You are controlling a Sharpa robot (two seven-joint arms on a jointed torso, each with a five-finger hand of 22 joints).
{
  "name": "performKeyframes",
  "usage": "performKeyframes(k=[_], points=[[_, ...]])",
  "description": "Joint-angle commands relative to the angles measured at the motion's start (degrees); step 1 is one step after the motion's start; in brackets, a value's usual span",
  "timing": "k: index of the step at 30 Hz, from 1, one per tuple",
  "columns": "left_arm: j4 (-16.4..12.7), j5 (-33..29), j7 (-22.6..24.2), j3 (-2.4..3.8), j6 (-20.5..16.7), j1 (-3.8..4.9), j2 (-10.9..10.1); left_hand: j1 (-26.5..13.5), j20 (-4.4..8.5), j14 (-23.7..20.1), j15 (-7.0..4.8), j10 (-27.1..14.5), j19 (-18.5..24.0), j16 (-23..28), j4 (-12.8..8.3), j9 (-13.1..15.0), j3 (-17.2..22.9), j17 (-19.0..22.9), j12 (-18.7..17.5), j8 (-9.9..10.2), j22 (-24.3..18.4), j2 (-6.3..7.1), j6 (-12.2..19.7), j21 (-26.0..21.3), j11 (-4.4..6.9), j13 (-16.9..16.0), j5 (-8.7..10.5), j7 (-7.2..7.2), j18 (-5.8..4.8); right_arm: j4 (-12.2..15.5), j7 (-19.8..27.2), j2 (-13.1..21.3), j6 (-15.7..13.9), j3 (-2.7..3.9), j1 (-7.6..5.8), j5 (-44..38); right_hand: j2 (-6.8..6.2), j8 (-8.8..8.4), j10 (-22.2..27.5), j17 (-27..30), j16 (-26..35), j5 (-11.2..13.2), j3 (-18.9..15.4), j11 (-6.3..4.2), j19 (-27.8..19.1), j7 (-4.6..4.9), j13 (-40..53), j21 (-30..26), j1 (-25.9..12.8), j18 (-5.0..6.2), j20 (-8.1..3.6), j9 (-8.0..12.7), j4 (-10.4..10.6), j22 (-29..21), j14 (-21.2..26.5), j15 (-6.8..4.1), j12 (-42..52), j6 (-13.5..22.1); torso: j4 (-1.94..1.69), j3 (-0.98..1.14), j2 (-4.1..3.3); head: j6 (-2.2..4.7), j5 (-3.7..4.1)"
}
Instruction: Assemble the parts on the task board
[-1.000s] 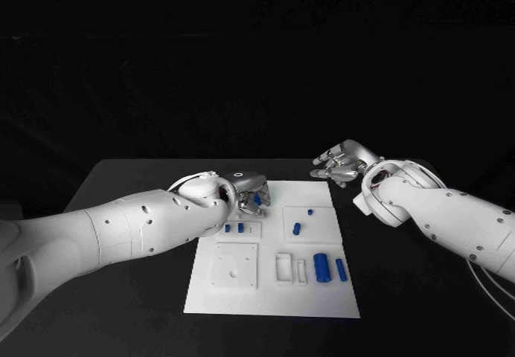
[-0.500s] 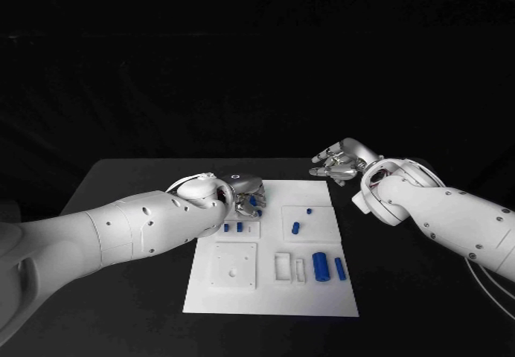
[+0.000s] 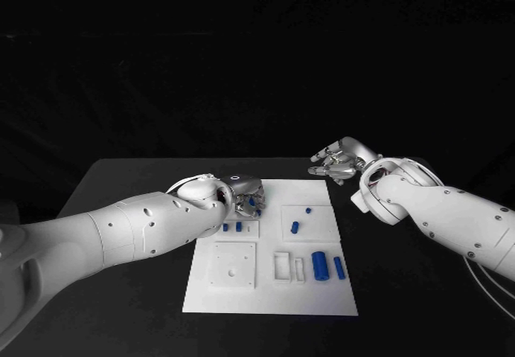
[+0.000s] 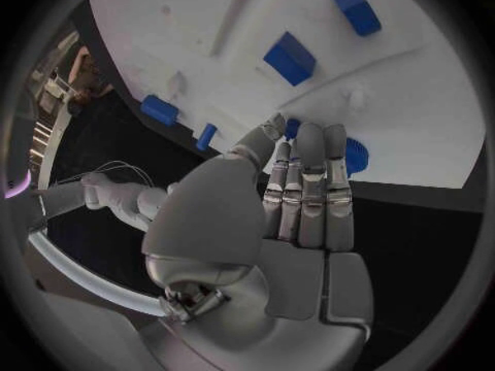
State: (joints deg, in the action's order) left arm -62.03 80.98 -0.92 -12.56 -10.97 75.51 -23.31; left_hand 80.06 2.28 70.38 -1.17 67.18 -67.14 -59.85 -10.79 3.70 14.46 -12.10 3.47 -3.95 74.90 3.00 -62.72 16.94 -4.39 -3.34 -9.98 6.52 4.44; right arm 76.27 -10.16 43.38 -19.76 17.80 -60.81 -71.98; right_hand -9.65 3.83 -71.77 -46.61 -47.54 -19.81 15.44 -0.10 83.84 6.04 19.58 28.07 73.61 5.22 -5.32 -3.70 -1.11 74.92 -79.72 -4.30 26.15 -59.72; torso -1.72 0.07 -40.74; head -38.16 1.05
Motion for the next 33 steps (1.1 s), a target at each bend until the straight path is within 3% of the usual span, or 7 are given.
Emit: performKeyframes(k=[1, 23, 33], points=[[0.2, 0.0, 1.0, 0.03, 0.7, -0.09, 0.3, -0.7, 0.02, 0.4, -0.03, 0.7, 0.2, -0.5, 0.1, 0.0, 0.7, -0.2, -0.2, 0.3, 1.4, 0.04, -0.3, 0.7, 0.06, 0.1, -0.17, -0.18, 0.46, 0.1, 0.6, 0.0, -0.1, 0.04, 0.02, 0.0, -0.32, -0.25, -0.5, 0.1, -0.2, -0.3, 0.3, 0.01, 2.3, 0.31, -0.1, -0.2, -0.1, 0.57, 0.0, 0.1, 0.1, 3.0, 0.3, 0.16, -0.2, 0.1, -0.06, 0.02, 0.01, -0.1, 0.08], [1.7, -0.1, 0.1, 0.03, 2.4, -0.49, 1.0, -0.9, -0.06, 0.5, 0.04, 0.9, 1.0, -1.4, 0.8, 0.0, 1.7, -0.3, -0.2, 0.3, 1.3, 0.1, -0.4, 3.0, 0.08, 0.0, -0.14, -0.13, 0.67, 0.0, 0.7, -0.2, 0.0, 0.04, 0.01, 0.0, -0.38, -0.26, -0.5, 0.2, -0.1, -0.6, 0.4, -0.02, 2.3, 0.27, -0.2, -0.4, -0.2, 0.56, -0.01, 0.1, 0.2, 3.0, 0.3, 0.14, -0.3, -0.1, -0.06, 0.03, 0.01, -0.36, 0.3], [1.8, -0.3, 0.1, 0.03, 3.7, -0.52, 1.2, -1.0, -0.08, 0.8, 0.02, 2.3, 0.8, -2.4, 1.7, 0.0, 1.8, -0.6, -0.2, 0.3, 1.3, -0.83, -1.9, 3.6, 0.4, 0.0, -0.06, -0.18, 0.77, 0.0, 0.7, -0.3, 0.0, 0.04, 0.01, 0.1, -0.38, -0.26, -0.5, 0.2, -0.1, -0.6, 0.4, -0.02, 2.3, 0.27, -0.2, -0.4, -0.2, 0.56, -0.01, 0.1, 0.2, 3.0, 0.3, 0.14, -0.3, -0.1, -0.07, 0.01, 0.0, -0.51, 0.31]])
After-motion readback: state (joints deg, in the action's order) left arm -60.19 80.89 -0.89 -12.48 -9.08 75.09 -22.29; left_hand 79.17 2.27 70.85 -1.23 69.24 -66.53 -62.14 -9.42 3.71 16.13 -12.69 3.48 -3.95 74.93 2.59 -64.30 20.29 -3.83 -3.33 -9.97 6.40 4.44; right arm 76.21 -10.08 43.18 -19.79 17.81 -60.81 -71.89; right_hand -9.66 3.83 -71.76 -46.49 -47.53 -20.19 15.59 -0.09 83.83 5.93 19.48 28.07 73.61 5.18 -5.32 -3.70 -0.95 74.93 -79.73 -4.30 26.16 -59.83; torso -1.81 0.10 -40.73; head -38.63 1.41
